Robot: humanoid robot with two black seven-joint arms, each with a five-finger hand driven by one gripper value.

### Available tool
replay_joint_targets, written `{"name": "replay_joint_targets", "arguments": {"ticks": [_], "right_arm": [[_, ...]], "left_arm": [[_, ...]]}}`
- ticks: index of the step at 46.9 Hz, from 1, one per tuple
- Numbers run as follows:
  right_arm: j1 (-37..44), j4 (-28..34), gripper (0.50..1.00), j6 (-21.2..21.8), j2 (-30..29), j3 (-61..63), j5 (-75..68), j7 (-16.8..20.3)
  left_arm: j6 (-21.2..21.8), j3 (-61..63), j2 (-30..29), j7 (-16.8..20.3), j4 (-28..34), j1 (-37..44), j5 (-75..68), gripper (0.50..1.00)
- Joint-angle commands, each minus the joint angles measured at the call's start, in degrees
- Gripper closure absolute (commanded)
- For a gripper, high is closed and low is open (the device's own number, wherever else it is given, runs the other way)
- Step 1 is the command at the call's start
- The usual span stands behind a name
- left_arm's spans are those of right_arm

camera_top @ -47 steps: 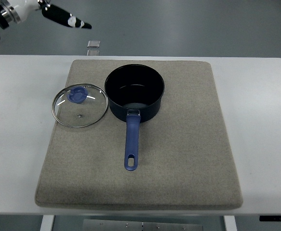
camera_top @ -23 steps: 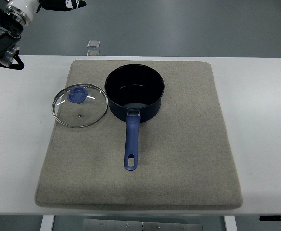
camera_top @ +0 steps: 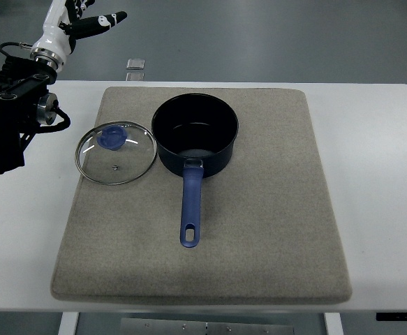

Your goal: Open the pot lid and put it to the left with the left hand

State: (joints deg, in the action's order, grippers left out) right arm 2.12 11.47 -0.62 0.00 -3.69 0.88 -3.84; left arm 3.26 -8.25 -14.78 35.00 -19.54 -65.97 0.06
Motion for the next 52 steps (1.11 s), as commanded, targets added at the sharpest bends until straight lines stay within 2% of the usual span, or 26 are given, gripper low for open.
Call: {"name": "replay_joint_targets", "arguments": {"ticks": [1, 7, 16, 22, 33, 52], "right_arm": [[-0.01, -0.04, 0.583, 0.0, 0.0, 0.0, 0.0, -0.02], [-0.01, -0.04, 0.583, 0.0, 0.0, 0.0, 0.0, 0.06], [-0.01, 0.05, 0.583, 0.0, 0.0, 0.0, 0.0, -0.02], [-0.01, -0.04, 0.583, 0.0, 0.0, 0.0, 0.0, -0.02], [-0.01, -0.04, 0.583, 0.0, 0.0, 0.0, 0.0, -0.02], [-0.01, 0.05, 0.583, 0.0, 0.0, 0.0, 0.0, -0.02]], "left_arm": [[0.0, -0.89, 0.02, -0.02, 0.38, 0.05, 3.1, 0.561], [0.0, -1.5, 0.46, -0.29, 0.47, 0.49, 6.52, 0.557], [-0.18, -9.15, 0.63, -0.37, 0.47, 3.92, 14.44, 0.551], [-0.27, -10.64, 2.92, -0.37, 1.52, 4.54, 14.71, 0.549], [-7.3, -12.67, 6.52, -0.29, 7.5, 5.15, 14.44, 0.544], [-7.3, -12.4, 7.22, -0.29, 8.03, 5.06, 13.74, 0.538]]}}
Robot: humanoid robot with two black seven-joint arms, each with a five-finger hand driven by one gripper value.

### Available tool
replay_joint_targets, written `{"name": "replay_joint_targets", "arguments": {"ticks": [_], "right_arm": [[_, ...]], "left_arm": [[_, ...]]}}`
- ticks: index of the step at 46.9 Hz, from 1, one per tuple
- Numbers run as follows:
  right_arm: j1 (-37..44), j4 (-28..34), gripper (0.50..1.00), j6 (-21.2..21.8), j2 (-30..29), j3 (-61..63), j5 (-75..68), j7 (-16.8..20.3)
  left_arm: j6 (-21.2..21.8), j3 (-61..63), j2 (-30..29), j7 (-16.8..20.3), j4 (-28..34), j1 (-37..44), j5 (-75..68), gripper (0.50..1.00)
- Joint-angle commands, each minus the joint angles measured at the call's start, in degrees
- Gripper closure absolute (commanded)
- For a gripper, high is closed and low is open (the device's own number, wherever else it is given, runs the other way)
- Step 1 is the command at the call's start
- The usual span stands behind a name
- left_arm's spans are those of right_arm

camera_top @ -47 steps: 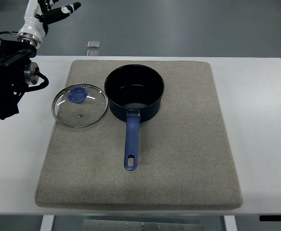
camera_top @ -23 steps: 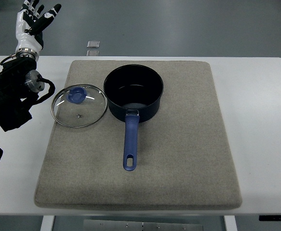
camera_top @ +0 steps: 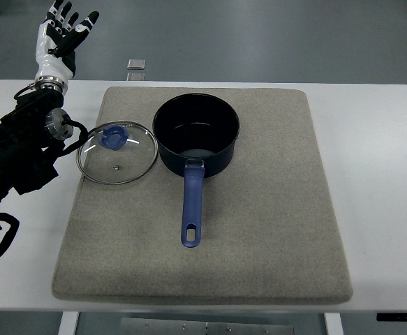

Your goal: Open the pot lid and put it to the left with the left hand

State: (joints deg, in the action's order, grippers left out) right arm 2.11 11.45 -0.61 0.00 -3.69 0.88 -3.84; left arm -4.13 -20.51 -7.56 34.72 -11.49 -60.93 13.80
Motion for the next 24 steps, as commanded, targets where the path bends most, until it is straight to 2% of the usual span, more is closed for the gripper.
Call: {"name": "replay_joint_targets", "arguments": {"ticks": [1, 24], "right_arm": [[0.0, 0.07, 0.583, 0.0, 0.0, 0.0, 0.0, -0.03], [-0.26, -0.02, 0.583, -0.09, 0.0, -0.09, -0.26, 0.06]], "left_arm": [[0.09, -0.23, 0.09, -0.01, -0.03, 0.02, 0.0, 0.538], [0.7, -0.32, 0.97, 0.08, -0.56, 0.2, 0.09, 0.538]]}}
